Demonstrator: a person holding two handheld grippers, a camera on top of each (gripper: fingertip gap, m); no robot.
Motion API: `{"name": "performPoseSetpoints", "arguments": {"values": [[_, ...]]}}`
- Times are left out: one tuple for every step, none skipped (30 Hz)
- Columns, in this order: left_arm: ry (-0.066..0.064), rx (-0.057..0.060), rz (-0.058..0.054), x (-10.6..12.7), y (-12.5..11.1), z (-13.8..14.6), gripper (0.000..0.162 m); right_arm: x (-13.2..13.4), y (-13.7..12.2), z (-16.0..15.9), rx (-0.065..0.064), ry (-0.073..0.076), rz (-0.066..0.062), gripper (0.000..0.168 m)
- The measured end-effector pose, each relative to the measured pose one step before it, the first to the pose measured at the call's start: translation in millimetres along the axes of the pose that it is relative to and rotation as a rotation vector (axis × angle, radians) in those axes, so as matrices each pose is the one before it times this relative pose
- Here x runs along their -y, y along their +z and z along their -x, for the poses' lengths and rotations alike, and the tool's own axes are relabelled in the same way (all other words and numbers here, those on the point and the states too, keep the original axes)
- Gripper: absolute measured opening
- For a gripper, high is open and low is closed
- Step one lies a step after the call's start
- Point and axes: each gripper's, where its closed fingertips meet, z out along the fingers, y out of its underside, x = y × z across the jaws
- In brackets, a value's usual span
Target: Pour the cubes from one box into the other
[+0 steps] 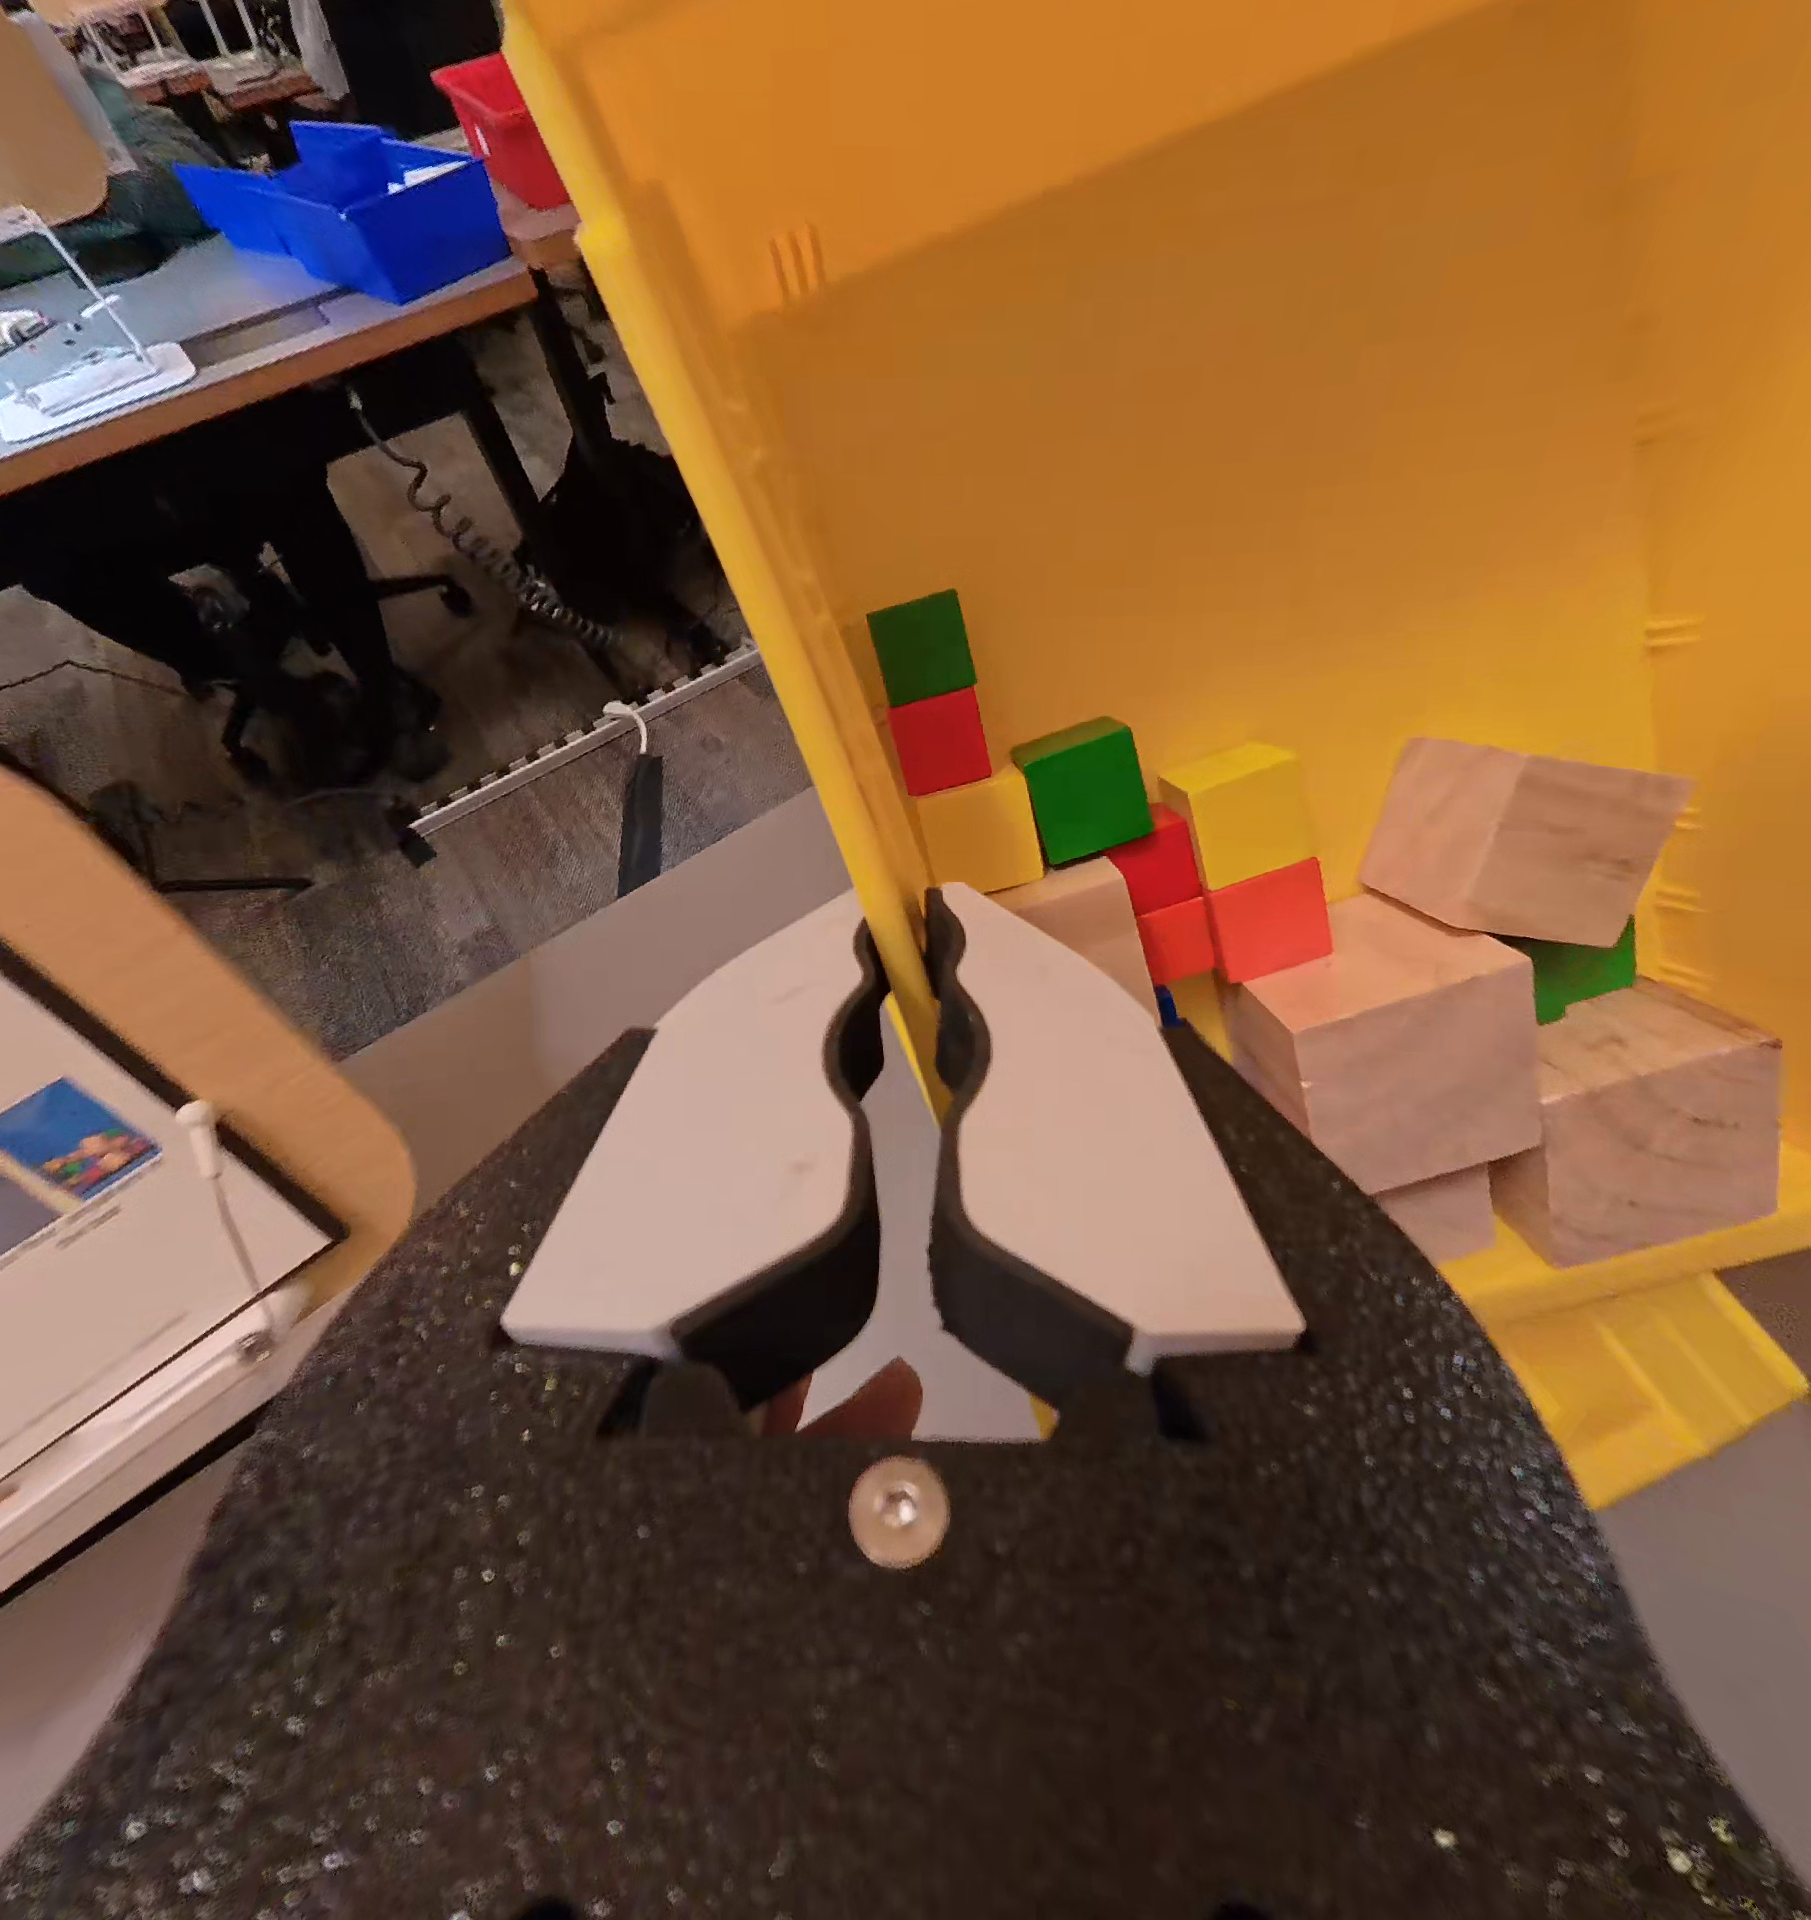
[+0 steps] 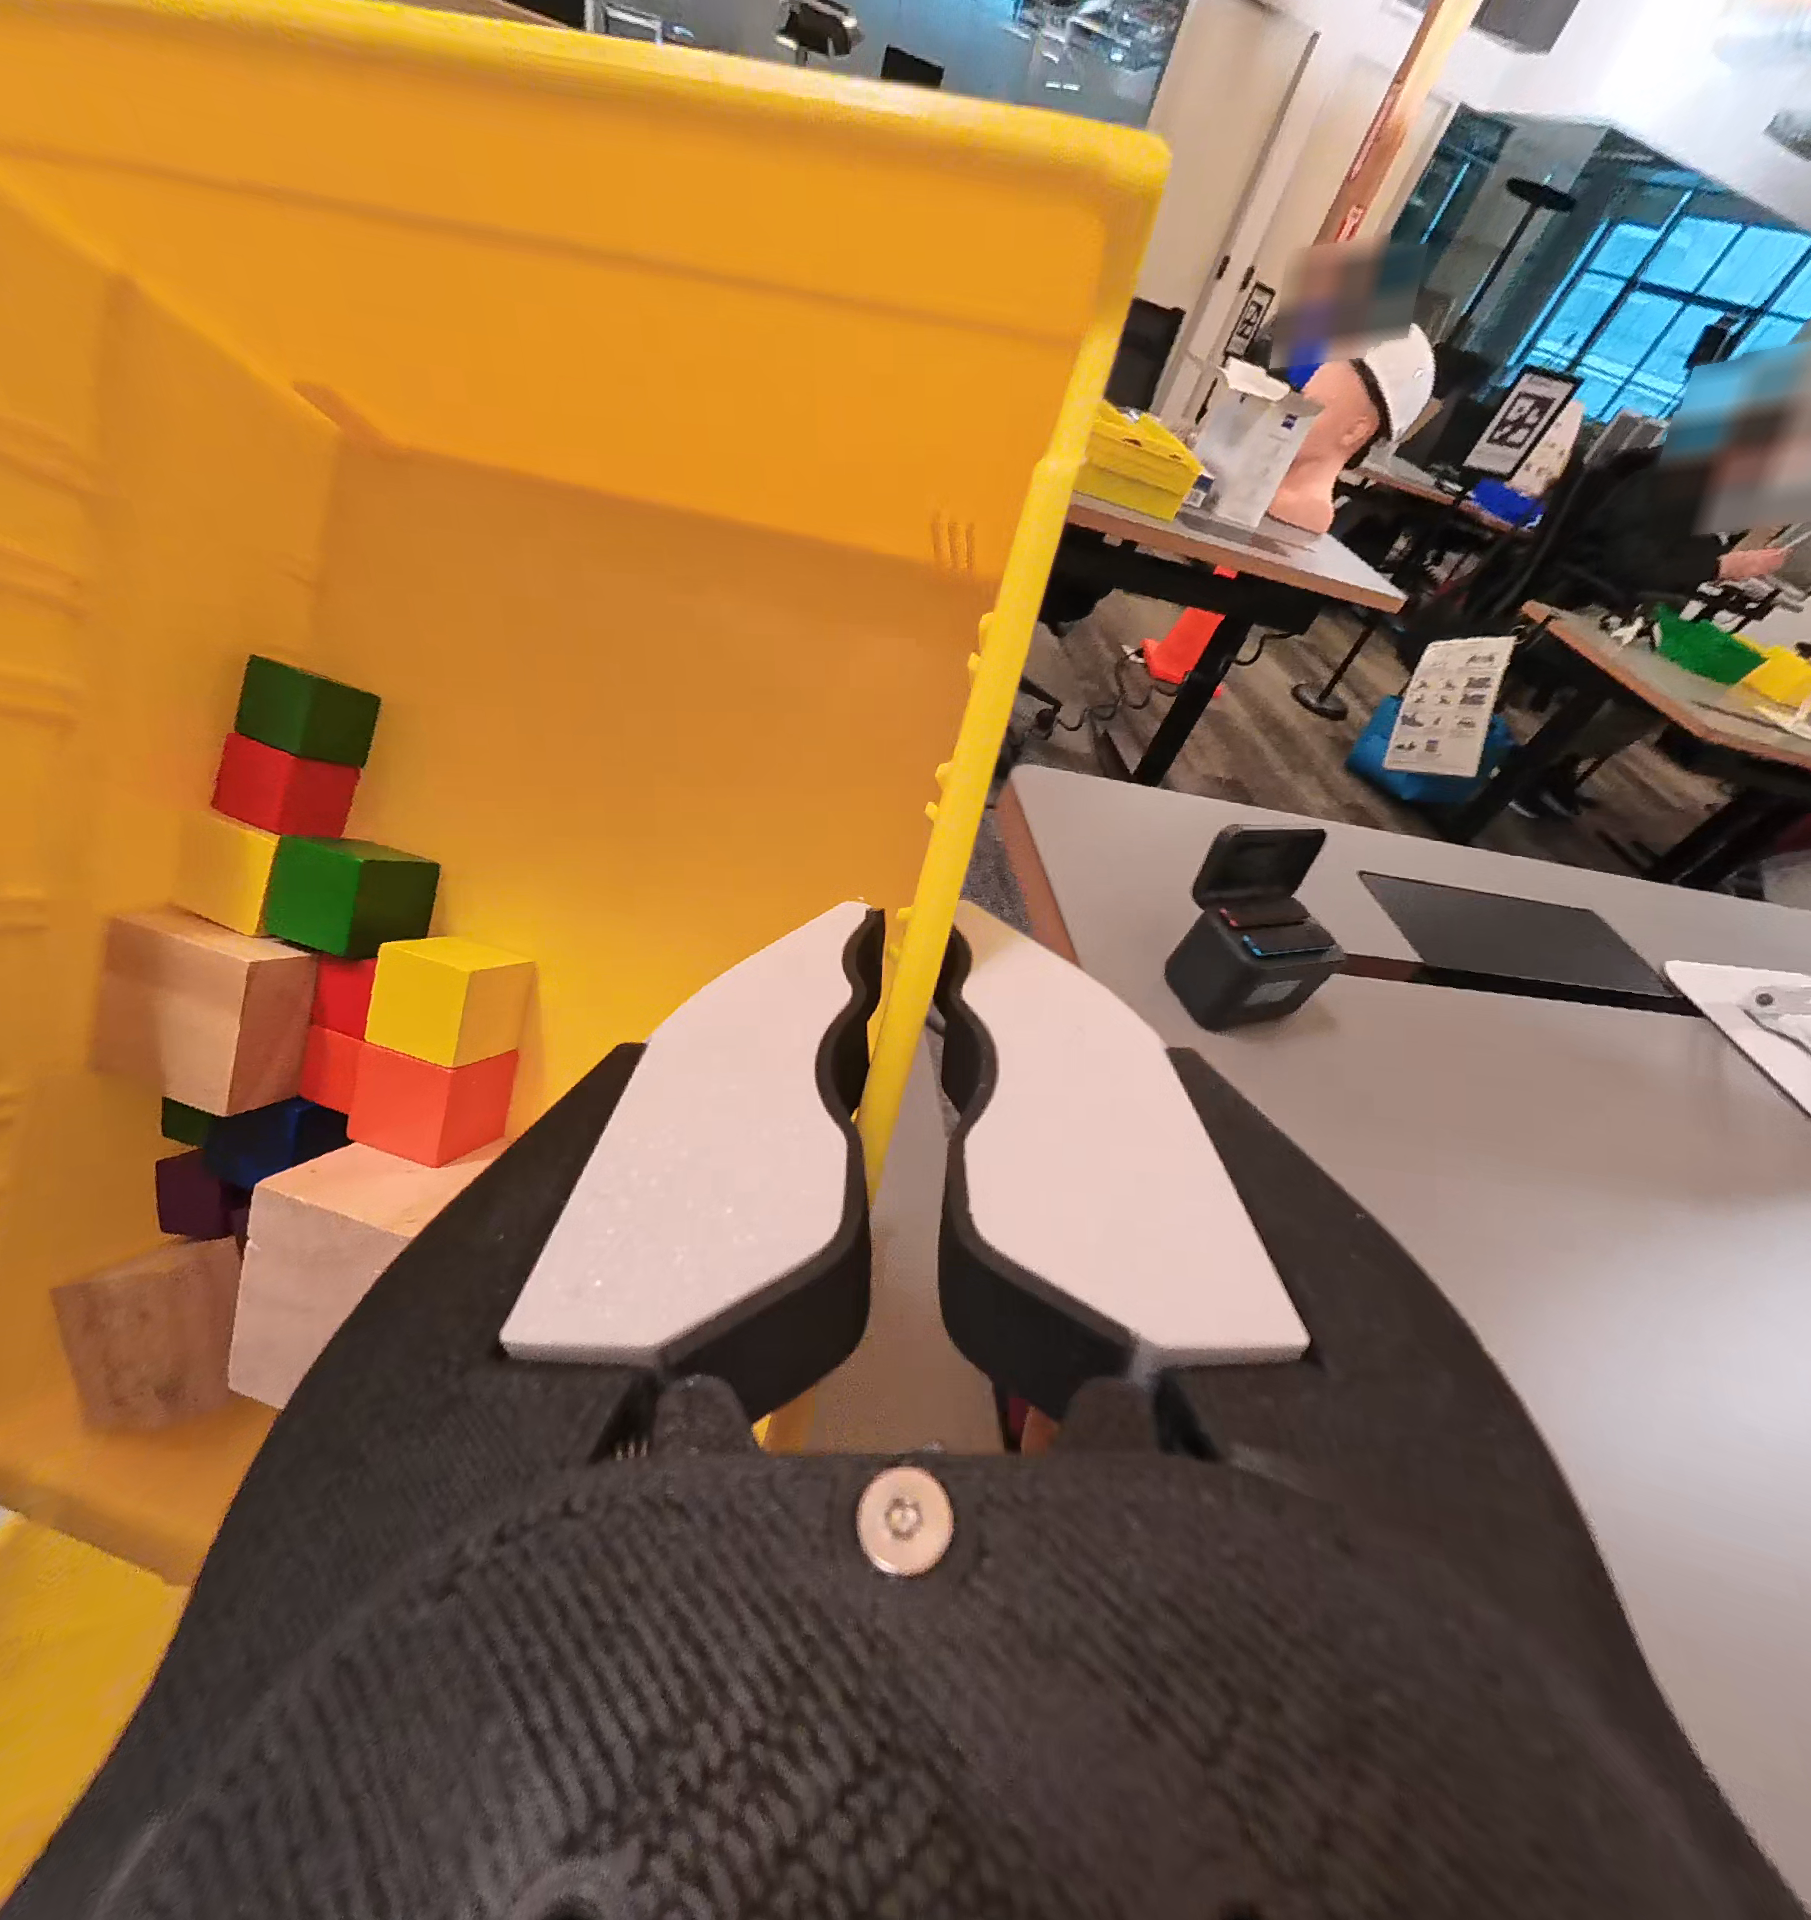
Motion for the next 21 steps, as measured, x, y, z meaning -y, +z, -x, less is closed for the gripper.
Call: {"name": "performPoseSetpoints", "arguments": {"values": [[-0.0072,-0.0068,-0.0117,-0.49,6.14,-4.02,0.004,-2.55,2.69,-4.51,-0.0069,-0.0059,-0.0023,0.009],[-0.004,-0.0055,-0.01,-1.16,5.76,-3.18,0.004,-2.38,2.76,-3.93,-0.0067,-0.003,-0.0068,0.009],[-0.0073,-0.0047,-0.0116,-0.98,5.23,-2.72,0.004,-2.83,2.85,-3.55,-0.0114,-0.0103,-0.0044,0.008],[-0.005,-0.001,-0.0124,-0.61,4.69,-2.28,0.004,-2.45,2.84,-3.31,-0.0166,-0.0156,-0.0062,0.007],[-0.0034,0.0043,-0.0169,0.23,4.29,-1.99,0.004,-1.93,2.9,-2.56,-0.0152,-0.0125,-0.0118,0.007],[0.0006,0.0067,-0.0123,-0.29,3.97,-1.6,0.004,-1.7,2.36,-1.88,-0.0074,0.0028,-0.0138,0.007],[0.0001,0.007,-0.0108,-0.31,3.67,-1.1,0.004,-1.64,2.06,-1.5,-0.0013,0.0132,-0.0119,0.007],[-0.0003,0.0042,-0.0156,0.14,3.01,-0.94,0.004,-1.58,1.49,-1.69,-0.0016,0.011,-0.0136,0.007],[-0.0055,0.0015,-0.0179,0.53,2.28,-1.27,0.004,-1.29,1.15,-1.57,-0.0026,0.0042,-0.015,0.007],[0.0002,0.0037,-0.0116,-0.09,1.68,-1.35,0.004,-0.71,0.9,-1.3,-0.0001,0.0077,-0.0171,0.007],[-0.0008,0.0042,-0.0154,0.42,1.29,-1.31,0.004,-0.71,0.54,-1.61,-0.0036,0.0093,-0.0171,0.007],[-0.0014,0.0023,-0.025,1.65,0.7,-1.38,0.003,-0.67,0.44,-1.73,-0.0039,0.0088,-0.018,0.007],[-0.0002,0.0042,-0.0232,1.57,0.71,-0.94,0.003,-0.43,0.47,-1.27,0.0045,0.0268,-0.0179,0.008],[-0.0041,0.0029,-0.0211,1.53,0.74,-0.79,0.003,-0.33,0.47,-1.22,0.005,0.0391,-0.0184,0.008],[-0.0138,-0.003,-0.0226,1.63,0.5,-1.4,0.003,-0.05,0.6,-1.34,0.0066,0.0437,-0.019,0.008],[-0.0102,-0.0044,-0.0176,1.14,0.29,-1.54,0.003,-0.71,1.25,-1.18,0.0118,0.0451,-0.0126,0.008],[-0.0011,-0.0035,-0.0104,0.3,0.2,-1.52,0.004,-1.87,1.5,-1.39,0.0159,0.0343,-0.0004,0.009],[0.0029,-0.0021,-0.0138,0.29,0.08,-1.13,0.004,-2.58,1.38,-1.53,0.0116,0.0132,0.003,0.009],[-0.0039,-0.0048,-0.0229,1.36,-0.25,-1.29,0.004,-1.57,0.39,-1.22,0.005,0.0051,-0.0063,0.009],[-0.0079,-0.0014,-0.0182,0.6,-0.24,-0.55,0.004,0.06,-0.38,0.54,0.0115,0.0035,-0.0224,0.009],[-0.0119,0.0042,-0.0119,-0.15,-0.06,0.44,0.004,0.97,-0.95,0.68,0.0103,0.0127,-0.0289,0.01]]}}
